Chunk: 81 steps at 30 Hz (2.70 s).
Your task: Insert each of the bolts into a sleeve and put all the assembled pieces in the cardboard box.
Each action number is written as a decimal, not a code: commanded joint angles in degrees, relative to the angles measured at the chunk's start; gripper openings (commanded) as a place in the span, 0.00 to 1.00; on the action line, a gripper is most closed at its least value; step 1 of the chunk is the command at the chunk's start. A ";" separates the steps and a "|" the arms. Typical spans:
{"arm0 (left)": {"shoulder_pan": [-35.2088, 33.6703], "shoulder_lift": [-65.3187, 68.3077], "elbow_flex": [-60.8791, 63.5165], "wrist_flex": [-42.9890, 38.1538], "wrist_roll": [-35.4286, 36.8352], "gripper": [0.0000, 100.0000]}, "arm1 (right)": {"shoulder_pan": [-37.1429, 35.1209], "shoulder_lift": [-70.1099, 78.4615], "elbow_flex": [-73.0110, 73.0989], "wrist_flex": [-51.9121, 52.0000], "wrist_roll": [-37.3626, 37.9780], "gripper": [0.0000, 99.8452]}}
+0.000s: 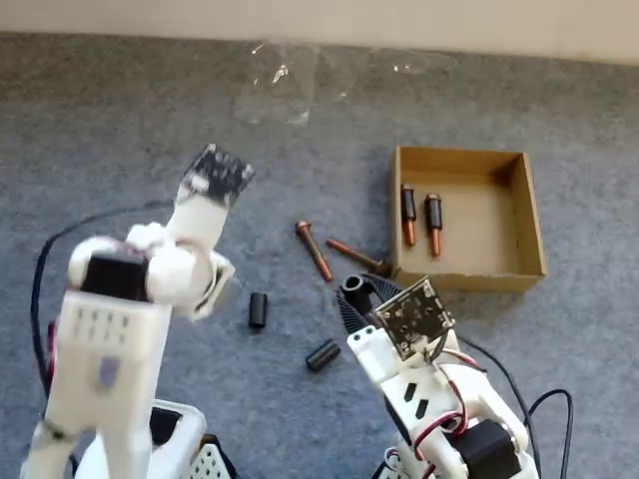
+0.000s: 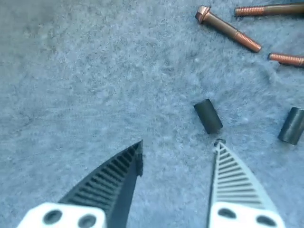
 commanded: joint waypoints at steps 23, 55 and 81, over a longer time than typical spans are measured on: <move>17.71 42.59 -38.11 7.56 32.09 0.22 | 10.77 -0.57 7.43 -7.34 -3.78 0.00; 12.70 67.21 -41.89 -16.26 71.82 0.22 | 10.59 -0.57 9.27 -5.58 -4.04 0.00; 12.88 67.30 -40.92 -17.05 72.00 0.17 | 10.59 -0.57 9.27 -5.67 -3.78 0.00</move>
